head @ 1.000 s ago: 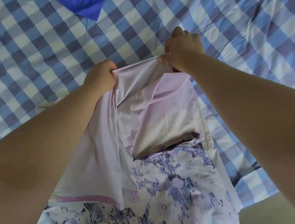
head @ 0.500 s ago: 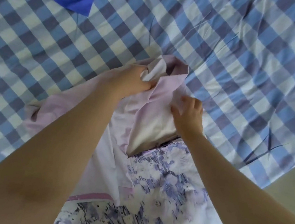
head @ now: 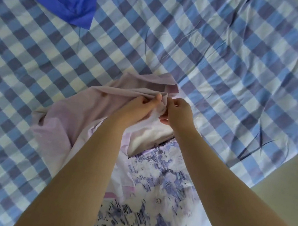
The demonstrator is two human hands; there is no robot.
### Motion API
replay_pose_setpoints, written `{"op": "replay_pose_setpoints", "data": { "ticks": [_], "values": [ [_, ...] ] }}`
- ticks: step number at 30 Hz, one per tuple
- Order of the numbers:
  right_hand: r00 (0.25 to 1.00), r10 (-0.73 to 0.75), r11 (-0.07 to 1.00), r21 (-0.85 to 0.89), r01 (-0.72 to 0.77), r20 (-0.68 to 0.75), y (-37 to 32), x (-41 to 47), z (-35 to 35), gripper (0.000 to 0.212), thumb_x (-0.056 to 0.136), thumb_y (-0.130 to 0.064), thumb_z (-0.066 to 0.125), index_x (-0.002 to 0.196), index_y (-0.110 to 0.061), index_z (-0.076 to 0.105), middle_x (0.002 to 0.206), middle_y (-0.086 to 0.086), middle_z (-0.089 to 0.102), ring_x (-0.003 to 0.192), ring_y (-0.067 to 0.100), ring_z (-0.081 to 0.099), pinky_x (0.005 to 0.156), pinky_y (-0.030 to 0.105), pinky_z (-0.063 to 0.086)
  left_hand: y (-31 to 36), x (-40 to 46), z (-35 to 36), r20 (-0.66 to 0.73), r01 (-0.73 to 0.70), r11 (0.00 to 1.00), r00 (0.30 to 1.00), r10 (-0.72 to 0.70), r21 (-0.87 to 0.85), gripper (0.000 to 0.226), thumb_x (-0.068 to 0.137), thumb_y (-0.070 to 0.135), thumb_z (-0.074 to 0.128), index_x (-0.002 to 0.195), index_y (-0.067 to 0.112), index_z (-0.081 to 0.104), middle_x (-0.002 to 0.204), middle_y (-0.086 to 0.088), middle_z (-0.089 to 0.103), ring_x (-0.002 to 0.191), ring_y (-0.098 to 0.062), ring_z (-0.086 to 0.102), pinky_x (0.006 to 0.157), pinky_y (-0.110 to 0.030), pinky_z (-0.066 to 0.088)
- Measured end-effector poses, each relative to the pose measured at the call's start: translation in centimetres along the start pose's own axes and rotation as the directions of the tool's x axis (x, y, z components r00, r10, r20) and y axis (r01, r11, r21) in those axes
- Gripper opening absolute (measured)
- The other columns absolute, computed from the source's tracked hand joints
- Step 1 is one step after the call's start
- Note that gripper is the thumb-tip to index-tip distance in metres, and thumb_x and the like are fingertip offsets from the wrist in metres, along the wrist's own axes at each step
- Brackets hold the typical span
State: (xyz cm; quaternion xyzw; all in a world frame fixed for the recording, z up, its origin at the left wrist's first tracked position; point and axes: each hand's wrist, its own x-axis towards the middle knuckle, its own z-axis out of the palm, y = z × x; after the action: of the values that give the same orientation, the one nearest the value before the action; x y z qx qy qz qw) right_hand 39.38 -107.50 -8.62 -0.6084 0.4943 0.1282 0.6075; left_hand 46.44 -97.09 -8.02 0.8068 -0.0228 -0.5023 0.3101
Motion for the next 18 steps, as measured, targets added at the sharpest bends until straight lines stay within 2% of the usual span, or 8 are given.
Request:
{"op": "replay_pose_setpoints", "data": {
  "ticks": [3,5,7,9,11,14,16,18],
  "values": [
    [0.996,-0.089,0.986,0.140,0.090,-0.010,-1.3,-1.6,1.4,0.028,0.100,-0.030,0.042,0.085,-0.011,0.056,0.073,0.010,0.063,0.072,0.027,0.065,0.074,0.048,0.058,1.7,-0.2,-2.3,0.073,0.066,0.956,0.996,-0.047,-0.287,0.029,0.096,0.045,0.047,0.100,0.023,0.065,0.094,0.004,0.064,0.091,-0.014,0.060,0.080,-0.025,0.050],
    [0.984,-0.171,0.956,0.236,0.176,-0.039,-2.6,-2.4,2.6,0.028,0.101,-0.027,0.040,0.083,-0.011,0.054,0.071,0.007,0.060,0.068,0.021,0.059,0.073,0.043,0.055,2.7,0.4,-4.5,0.323,0.273,0.708,0.944,-0.067,-0.651,0.041,0.095,0.044,0.050,0.099,0.007,0.066,0.088,-0.016,0.066,0.090,-0.022,0.061,0.076,-0.039,0.055],
    [0.971,-0.237,0.937,0.258,0.235,-0.023,-3.7,-3.3,3.9,0.026,0.101,-0.024,0.040,0.079,-0.014,0.051,0.070,0.003,0.059,0.069,0.018,0.057,0.074,0.037,0.052,3.0,1.9,-6.5,0.224,0.234,0.543,0.971,-0.086,-0.806,0.056,0.093,0.052,0.047,0.111,0.001,0.062,0.091,-0.022,0.068,0.090,-0.025,0.065,0.077,-0.040,0.056],
    [0.964,-0.264,0.932,0.267,0.246,0.033,-4.1,-3.4,5.3,0.022,0.100,-0.022,0.042,0.081,-0.016,0.052,0.078,0.005,0.065,0.077,0.021,0.063,0.081,0.038,0.055,3.5,3.2,-8.6,-0.011,0.031,0.719,0.999,-0.054,-0.695,0.049,0.089,0.060,0.049,0.110,0.018,0.065,0.093,-0.006,0.073,0.085,-0.017,0.068,0.072,-0.029,0.055],
    [0.966,-0.257,0.929,0.284,0.237,0.034,-3.6,-2.9,6.0,0.020,0.099,-0.021,0.044,0.081,-0.018,0.053,0.084,0.005,0.068,0.085,0.025,0.066,0.086,0.045,0.054,3.8,4.2,-9.6,-0.060,-0.011,0.886,0.998,-0.019,-0.463,0.035,0.090,0.041,0.060,0.118,0.021,0.063,0.106,-0.005,0.071,0.087,-0.016,0.066,0.072,-0.026,0.054],
    [0.962,-0.272,0.930,0.254,0.264,-0.005,-1.8,-1.8,5.9,0.015,0.096,-0.017,0.046,0.084,-0.016,0.054,0.088,0.002,0.068,0.089,0.023,0.065,0.089,0.043,0.051,3.8,5.8,-9.2,-0.184,-0.146,0.972,0.977,0.112,-0.185,0.043,0.091,0.013,0.056,0.131,0.028,0.053,0.106,-0.001,0.064,0.078,-0.012,0.060,0.058,-0.020,0.050],
    [0.943,-0.330,0.934,0.154,0.321,0.033,-0.6,-0.8,5.5,0.011,0.094,-0.008,0.047,0.101,-0.010,0.055,0.099,0.001,0.063,0.094,0.019,0.059,0.092,0.036,0.046,3.7,6.0,-8.7,-0.272,-0.232,0.970,0.940,0.204,-0.075,0.051,0.095,0.021,0.049,0.141,0.037,0.037,0.112,0.011,0.057,0.089,-0.009,0.056,0.070,-0.020,0.047],
    [0.897,-0.423,0.902,-0.030,0.430,0.129,0.4,0.6,4.9,0.040,0.090,-0.002,0.043,0.130,-0.001,0.043,0.121,0.003,0.054,0.114,0.020,0.051,0.102,0.034,0.041,2.0,5.9,-8.2,-0.335,-0.209,0.976,0.925,0.180,-0.055,0.056,0.099,0.033,0.041,0.150,0.033,0.017,0.139,0.012,0.044,0.121,-0.013,0.048,0.098,-0.028,0.040]
  ]
}}
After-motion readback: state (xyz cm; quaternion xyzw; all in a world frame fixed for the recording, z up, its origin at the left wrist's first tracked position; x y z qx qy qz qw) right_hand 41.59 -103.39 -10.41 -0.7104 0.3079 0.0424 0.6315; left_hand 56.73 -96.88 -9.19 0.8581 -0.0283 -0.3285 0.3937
